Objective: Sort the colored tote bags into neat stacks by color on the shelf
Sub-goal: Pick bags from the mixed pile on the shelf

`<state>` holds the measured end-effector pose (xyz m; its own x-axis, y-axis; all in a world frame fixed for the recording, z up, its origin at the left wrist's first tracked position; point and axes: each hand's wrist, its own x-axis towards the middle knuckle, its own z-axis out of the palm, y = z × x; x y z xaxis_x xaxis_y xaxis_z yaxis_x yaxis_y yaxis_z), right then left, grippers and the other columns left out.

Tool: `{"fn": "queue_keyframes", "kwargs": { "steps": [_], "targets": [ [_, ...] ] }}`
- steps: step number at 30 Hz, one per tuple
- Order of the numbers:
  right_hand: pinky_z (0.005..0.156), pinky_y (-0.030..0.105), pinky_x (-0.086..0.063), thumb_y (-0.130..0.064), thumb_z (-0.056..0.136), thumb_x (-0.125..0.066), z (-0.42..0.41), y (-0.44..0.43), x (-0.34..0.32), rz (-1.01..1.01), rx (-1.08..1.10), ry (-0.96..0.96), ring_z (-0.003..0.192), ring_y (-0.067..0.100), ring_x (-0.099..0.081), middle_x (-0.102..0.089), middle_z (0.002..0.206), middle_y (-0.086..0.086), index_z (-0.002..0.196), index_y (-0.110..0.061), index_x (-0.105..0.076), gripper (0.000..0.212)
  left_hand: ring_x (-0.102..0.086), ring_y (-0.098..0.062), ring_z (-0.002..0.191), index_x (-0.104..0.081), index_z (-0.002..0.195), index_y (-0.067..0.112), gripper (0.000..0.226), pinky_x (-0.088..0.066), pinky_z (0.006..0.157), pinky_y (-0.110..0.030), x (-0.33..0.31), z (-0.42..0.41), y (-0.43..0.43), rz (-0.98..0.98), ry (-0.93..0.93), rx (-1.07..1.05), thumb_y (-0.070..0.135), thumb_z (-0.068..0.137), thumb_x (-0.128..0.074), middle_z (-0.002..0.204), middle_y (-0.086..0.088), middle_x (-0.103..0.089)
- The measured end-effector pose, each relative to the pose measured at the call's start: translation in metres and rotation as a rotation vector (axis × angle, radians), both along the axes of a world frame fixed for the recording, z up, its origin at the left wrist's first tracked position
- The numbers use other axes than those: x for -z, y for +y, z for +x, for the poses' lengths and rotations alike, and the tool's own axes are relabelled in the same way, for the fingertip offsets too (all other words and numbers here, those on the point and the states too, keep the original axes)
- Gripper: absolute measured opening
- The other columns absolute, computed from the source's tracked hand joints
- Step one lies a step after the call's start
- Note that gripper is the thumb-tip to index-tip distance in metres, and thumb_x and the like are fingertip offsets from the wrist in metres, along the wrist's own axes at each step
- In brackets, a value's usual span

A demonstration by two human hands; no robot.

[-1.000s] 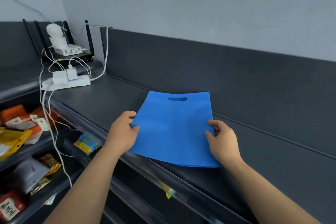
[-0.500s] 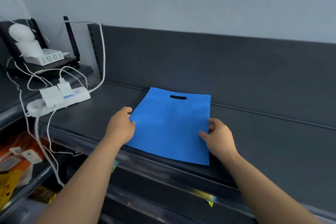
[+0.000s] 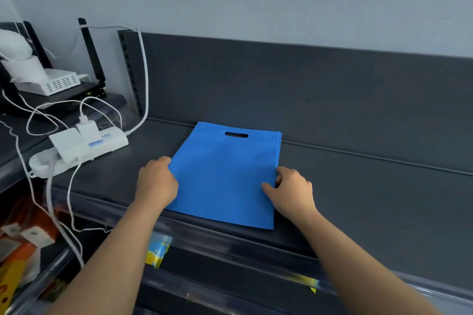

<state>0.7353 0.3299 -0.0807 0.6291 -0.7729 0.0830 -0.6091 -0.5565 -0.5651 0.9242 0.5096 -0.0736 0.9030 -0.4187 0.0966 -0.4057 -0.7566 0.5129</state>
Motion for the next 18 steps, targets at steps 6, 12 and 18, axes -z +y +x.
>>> {"fn": "queue_keyframes", "kwargs": {
  "steps": [6, 12, 18],
  "targets": [
    [0.081, 0.03, -0.03, -0.041, 0.086, -0.053, 0.005, 0.004, 0.001, -0.16, -0.023, 0.091, 0.077, 0.017, -0.054, -0.053, 0.085, 0.0, 0.085, -0.014, -0.056, 0.027, -0.045, -0.035, 0.109, -0.049, 0.13, 0.01, 0.038, -0.04, 0.085, -0.041, 0.0, 0.002, 0.005, 0.089, -0.111, -0.015, 0.007, 0.092, -0.047, 0.122, -0.014, -0.052],
    [0.069, 0.028, -0.042, -0.039, 0.086, -0.055, -0.01, 0.0, -0.014, -0.079, -0.043, 0.037, 0.081, 0.02, -0.057, -0.057, 0.093, 0.001, 0.089, -0.018, -0.059, 0.02, -0.049, -0.032, 0.106, -0.05, 0.131, 0.011, 0.039, -0.04, 0.084, -0.039, -0.013, -0.008, -0.005, 0.12, -0.257, 0.053, 0.022, 0.094, -0.05, 0.121, -0.01, -0.055],
    [0.098, 0.03, -0.039, -0.039, 0.093, -0.05, -0.063, -0.019, -0.037, -0.295, 0.046, 0.064, 0.126, 0.02, -0.045, -0.048, 0.139, -0.002, 0.139, -0.019, -0.043, 0.05, -0.05, -0.024, 0.115, -0.052, 0.132, 0.016, 0.041, -0.038, 0.096, -0.036, -0.032, -0.054, -0.04, -0.055, -0.339, 0.273, 0.032, 0.095, -0.05, 0.128, -0.002, -0.057]
  ]
}}
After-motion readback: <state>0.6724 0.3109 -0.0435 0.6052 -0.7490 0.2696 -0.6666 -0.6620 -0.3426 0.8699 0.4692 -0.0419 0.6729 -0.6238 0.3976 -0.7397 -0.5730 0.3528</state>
